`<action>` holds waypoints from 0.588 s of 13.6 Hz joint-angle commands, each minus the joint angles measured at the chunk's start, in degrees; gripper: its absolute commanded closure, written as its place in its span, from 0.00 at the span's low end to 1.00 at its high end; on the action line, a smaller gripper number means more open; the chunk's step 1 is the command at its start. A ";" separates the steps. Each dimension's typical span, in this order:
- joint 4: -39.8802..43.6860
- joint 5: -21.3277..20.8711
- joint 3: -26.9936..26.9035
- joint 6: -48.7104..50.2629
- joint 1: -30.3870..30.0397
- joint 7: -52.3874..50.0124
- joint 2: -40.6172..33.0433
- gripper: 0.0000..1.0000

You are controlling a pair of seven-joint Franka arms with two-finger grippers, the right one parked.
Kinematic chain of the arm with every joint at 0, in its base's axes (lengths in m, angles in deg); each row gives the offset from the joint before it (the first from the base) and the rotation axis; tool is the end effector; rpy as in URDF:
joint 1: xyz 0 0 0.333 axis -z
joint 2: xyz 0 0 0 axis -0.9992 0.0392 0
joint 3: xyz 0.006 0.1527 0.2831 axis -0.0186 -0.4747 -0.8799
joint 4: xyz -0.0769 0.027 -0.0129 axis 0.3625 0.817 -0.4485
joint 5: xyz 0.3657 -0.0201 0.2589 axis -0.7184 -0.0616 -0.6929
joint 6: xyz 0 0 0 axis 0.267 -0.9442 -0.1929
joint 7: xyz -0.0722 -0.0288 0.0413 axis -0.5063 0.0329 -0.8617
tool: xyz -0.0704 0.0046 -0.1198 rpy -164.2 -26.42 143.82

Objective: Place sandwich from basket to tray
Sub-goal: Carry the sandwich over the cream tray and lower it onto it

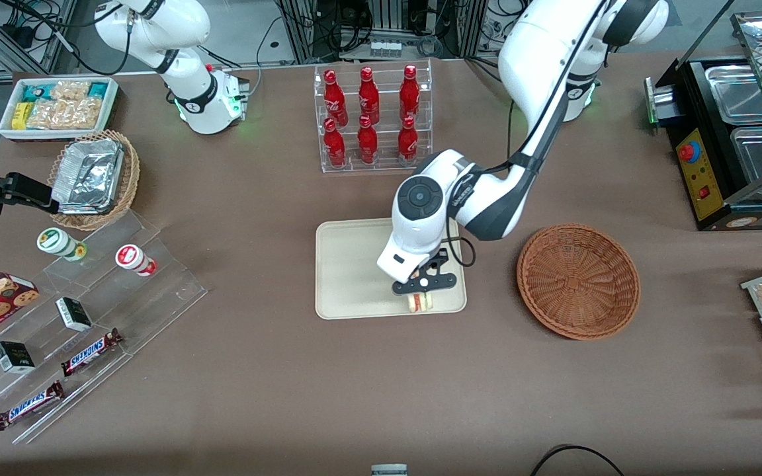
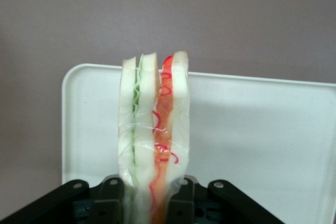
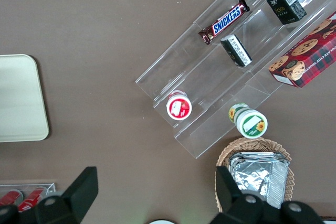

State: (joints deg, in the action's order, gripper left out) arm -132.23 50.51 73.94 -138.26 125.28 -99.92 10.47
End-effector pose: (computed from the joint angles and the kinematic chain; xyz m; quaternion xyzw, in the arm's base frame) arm 0.5918 -0.4963 0.2313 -0.9981 -0.0609 -0.0060 0.0055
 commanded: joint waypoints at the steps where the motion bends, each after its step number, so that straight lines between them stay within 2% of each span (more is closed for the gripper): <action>1: 2.17 -1.27 -0.67 -0.06 1.76 -0.81 2.11 1.00; 3: 2.09 -1.28 -0.67 -3.39 1.94 -0.81 3.52 1.00; 8: 2.00 -1.28 -0.05 -3.93 5.02 -1.16 5.37 1.00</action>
State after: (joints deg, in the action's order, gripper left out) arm -132.11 50.19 74.40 -142.49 128.69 -99.95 14.62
